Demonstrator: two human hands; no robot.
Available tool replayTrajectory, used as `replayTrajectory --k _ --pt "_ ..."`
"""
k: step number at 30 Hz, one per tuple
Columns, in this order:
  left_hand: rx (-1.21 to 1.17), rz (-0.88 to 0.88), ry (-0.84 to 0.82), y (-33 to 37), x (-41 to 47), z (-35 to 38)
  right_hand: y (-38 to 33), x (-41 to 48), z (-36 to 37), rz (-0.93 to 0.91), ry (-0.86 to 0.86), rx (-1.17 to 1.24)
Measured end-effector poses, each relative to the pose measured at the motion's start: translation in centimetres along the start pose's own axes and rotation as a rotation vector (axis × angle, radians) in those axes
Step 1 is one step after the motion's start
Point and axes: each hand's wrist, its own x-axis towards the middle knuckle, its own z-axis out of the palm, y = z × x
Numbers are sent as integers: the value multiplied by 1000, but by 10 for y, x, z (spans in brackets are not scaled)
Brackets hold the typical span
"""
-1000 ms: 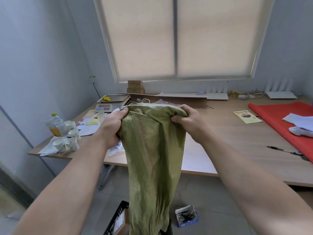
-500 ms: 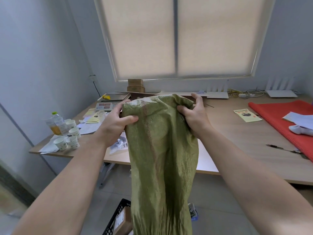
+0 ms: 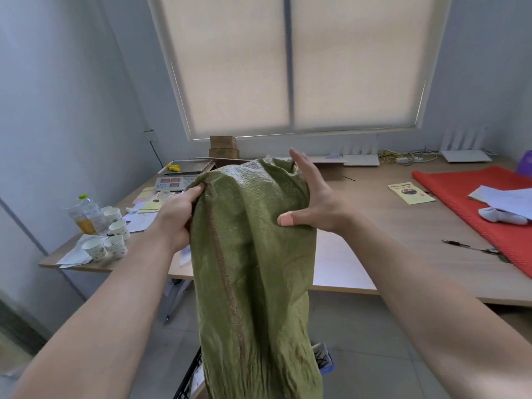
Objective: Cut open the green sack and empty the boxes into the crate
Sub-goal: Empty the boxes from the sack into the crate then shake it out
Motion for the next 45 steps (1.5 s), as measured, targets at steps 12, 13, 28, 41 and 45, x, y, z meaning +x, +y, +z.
replayTrajectory --k 12,13,28,41,45 --pt "27 229 -54 5 -5 -7 18 10 9 213 244 234" --pt "21 249 -115 4 -6 -8 18 12 8 231 258 269" --pt "161 309 20 0 6 -6 15 18 0 234 360 694" --pt "82 226 -127 5 -3 -2 21 17 6 261 268 622" --pt "169 263 -268 3 -7 -3 20 22 6 440 295 758"
